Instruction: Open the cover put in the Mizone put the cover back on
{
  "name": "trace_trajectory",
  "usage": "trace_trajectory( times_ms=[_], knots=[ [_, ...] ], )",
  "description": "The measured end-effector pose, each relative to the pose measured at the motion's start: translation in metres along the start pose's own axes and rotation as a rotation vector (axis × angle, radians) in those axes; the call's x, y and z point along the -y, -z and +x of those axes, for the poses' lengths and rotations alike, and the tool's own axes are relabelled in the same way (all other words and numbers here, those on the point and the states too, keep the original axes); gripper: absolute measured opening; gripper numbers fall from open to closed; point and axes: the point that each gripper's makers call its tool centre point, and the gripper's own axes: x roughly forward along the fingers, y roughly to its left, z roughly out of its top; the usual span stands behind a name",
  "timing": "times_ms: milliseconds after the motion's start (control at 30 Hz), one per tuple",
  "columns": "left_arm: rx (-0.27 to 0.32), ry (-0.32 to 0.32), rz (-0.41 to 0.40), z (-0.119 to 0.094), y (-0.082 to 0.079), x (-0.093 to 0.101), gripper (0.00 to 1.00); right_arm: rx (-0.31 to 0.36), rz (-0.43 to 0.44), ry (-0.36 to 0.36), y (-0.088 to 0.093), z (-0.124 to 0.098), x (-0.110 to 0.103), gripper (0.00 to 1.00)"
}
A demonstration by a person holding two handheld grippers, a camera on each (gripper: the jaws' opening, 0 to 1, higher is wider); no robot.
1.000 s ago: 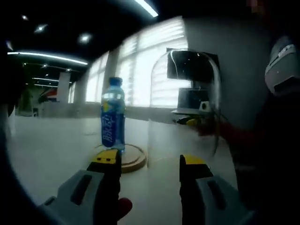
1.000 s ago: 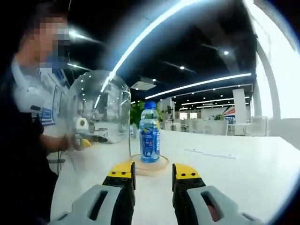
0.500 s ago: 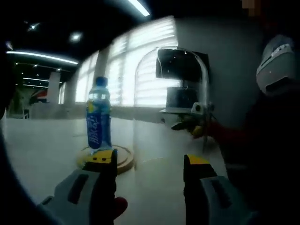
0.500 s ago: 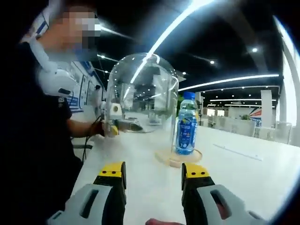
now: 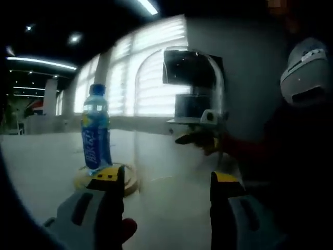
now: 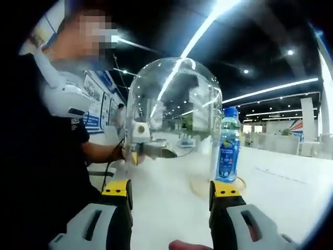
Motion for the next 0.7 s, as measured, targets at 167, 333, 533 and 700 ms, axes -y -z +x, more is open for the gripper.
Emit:
trace_trajectory(
  times_ms=[167,333,533,700],
  knots=[
    [-0.009,0.032,-0.006,0.007,0.002,0.004,0.59,0.014,0.011,-0.004,-0.003,0.0,0.0,0.58],
    [-0.018,0.061,-0.007,0.015,0.003,0.009,0.6,0.015,0.023,-0.011,-0.005,0.004,0.002,0.62],
    [-0.012,0.07,-0.013,0.02,0.003,0.007,0.63,-0.017,0.004,0.0,-0.006,0.012,0.007,0.66],
    [0.005,0.072,-0.017,0.022,0.002,0.005,0.65,-0.037,0.021,-0.002,-0.004,0.014,0.013,0.66]
  ],
)
